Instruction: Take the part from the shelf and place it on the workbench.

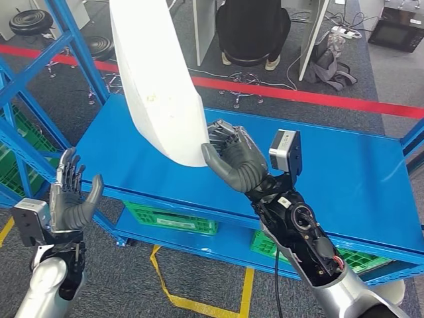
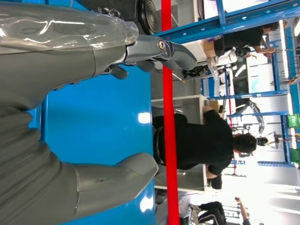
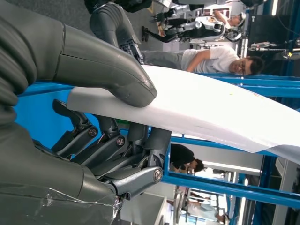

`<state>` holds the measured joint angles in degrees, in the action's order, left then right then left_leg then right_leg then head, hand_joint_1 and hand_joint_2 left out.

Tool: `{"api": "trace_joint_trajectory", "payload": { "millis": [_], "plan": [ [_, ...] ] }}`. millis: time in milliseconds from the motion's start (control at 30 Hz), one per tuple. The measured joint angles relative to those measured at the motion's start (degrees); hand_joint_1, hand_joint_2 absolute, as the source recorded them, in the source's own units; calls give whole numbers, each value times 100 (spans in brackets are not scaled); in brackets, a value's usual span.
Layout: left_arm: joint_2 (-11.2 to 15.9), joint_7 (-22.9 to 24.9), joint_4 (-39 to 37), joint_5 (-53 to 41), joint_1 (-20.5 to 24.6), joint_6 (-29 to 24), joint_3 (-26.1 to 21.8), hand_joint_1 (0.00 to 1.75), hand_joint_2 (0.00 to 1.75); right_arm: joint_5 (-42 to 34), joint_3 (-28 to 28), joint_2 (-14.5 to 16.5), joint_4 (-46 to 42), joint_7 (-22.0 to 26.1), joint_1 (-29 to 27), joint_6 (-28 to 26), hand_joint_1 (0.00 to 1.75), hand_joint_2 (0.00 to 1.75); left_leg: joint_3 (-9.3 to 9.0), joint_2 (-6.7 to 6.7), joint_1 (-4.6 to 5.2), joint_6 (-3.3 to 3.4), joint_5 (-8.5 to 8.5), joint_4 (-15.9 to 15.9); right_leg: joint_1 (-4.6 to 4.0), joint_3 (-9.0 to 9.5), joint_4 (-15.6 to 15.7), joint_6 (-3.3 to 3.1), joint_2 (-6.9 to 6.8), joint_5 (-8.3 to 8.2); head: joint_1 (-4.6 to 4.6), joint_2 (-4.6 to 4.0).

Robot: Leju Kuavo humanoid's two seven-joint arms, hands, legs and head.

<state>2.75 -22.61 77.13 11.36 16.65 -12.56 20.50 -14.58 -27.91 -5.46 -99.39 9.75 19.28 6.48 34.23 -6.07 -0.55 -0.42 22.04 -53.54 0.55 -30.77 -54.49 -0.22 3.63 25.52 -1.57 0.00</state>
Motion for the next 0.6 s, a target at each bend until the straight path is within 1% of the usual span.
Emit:
{"api": "trace_joint_trajectory", "payload": {
  "millis": [600],
  "plan": [
    [-5,80,172,-13,-39,-181,0,0,175,-63,-6,0,-1,-44,-7,20,175,175,0,0,0,0,0,0,0,0,0,0,0,0,-1,0]
  ]
}}
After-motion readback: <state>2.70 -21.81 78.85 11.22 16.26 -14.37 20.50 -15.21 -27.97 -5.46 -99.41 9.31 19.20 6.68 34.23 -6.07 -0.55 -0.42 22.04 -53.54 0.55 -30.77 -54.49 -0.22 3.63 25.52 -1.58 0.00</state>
